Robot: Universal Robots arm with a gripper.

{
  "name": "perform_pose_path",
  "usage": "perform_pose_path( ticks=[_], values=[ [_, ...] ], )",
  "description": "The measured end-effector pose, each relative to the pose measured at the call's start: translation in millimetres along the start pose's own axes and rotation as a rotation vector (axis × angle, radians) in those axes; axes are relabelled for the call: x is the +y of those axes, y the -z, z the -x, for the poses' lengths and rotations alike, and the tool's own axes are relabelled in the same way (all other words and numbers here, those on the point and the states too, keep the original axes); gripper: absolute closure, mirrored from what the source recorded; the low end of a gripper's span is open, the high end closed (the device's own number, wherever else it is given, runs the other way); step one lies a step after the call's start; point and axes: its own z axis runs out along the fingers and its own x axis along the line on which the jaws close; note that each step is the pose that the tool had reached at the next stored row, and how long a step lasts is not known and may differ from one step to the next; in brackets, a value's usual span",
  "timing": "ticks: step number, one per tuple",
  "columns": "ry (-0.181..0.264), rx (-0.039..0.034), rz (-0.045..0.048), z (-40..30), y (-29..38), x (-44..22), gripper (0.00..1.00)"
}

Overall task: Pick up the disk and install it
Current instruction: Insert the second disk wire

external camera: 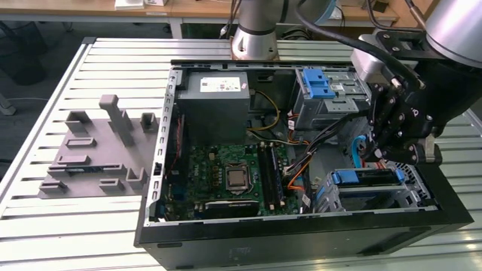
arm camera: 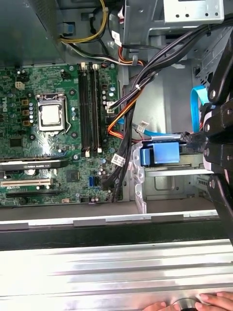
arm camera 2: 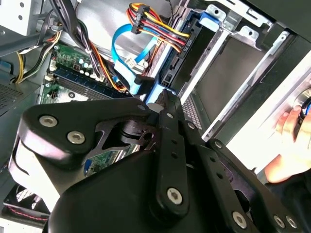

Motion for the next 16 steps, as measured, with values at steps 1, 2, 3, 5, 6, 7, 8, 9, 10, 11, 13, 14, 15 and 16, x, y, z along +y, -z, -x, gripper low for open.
perform_pose_path(
  ticks=[1,2,3,5,6,7,8,9,10,11,13,14,15,16],
  values=[
    [0.0,0.0,0.0,0.3,1.0,0.4,0.89],
    [0.0,0.0,0.0,0.4,1.8,0.6,0.89],
    [0.0,0.0,-0.0001,0.6,2.6,0.7,0.89],
    [0.0,0.0,-0.0001,0.7,4.5,0.8,0.89],
    [0.0,-0.0001,-0.0001,0.8,5.5,0.9,0.89],
    [0.0,-0.0001,-0.0001,0.8,6.1,1.0,0.89],
    [0.0,-0.0003,-0.0001,0.8,6.2,1.2,0.89],
    [0.0,-0.0004,-0.0001,0.8,6.2,1.3,0.89],
    [0.0,-0.0003,-0.0001,0.8,6.3,1.2,0.89],
    [0.0,-0.0001,-0.0001,0.8,6.4,1.3,0.89],
    [0.0,-0.0001,-0.0001,0.8,6.5,1.3,0.89],
    [0.0,-0.0001,-0.0001,0.8,6.5,1.3,0.89],
    [0.0,-0.0001,-0.0001,0.8,6.5,1.3,0.89],
    [0.0,-0.0001,-0.0001,0.8,6.4,1.4,0.89]
  ],
)
